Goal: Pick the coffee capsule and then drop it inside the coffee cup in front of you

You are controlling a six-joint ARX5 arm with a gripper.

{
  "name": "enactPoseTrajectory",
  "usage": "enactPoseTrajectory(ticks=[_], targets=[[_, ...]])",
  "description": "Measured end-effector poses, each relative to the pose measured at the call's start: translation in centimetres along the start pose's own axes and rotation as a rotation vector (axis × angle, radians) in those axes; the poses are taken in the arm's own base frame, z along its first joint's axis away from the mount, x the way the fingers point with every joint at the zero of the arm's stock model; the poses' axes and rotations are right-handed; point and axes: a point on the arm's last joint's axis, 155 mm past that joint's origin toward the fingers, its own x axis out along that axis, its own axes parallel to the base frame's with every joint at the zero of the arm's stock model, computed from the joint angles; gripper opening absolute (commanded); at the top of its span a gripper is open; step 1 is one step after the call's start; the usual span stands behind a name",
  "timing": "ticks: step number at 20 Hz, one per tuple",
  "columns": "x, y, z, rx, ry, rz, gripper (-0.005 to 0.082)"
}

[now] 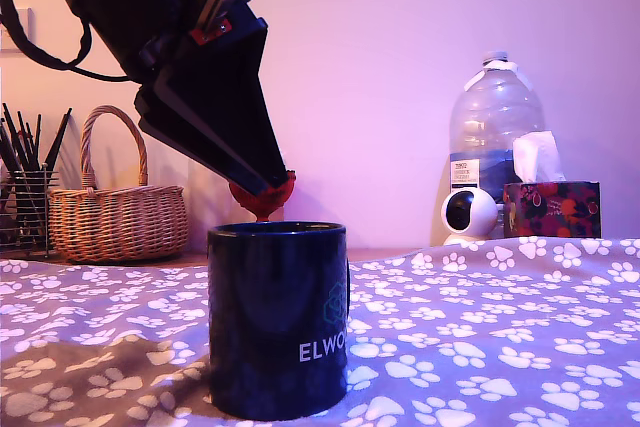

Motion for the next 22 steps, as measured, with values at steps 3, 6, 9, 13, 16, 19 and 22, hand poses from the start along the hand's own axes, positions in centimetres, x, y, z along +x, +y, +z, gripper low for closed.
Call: enactPoseTrajectory(ticks=[3, 6, 9, 13, 16, 19, 22], targets=[[0.0, 0.0, 0.0, 0.0, 0.0, 0.0, 0.0666], [0.0, 0.0, 0.2, 0.002, -0.007, 0.001, 0.0652], [0.0, 0.0, 0.2, 0.002, -0.008, 0.002, 0.0537], [-0.8, -0.1, 0.7, 0.009, -0.032, 0.006, 0.0055], [-3.1, -0.5, 2.1, 0.027, -0.111, 0.022, -0.0019], [-5.5, 0.3, 3.0, -0.02, -0.181, 0.055, -0.0019], [-6.2, 3.4, 2.4, -0.115, -0.189, 0.118, -0.0019]])
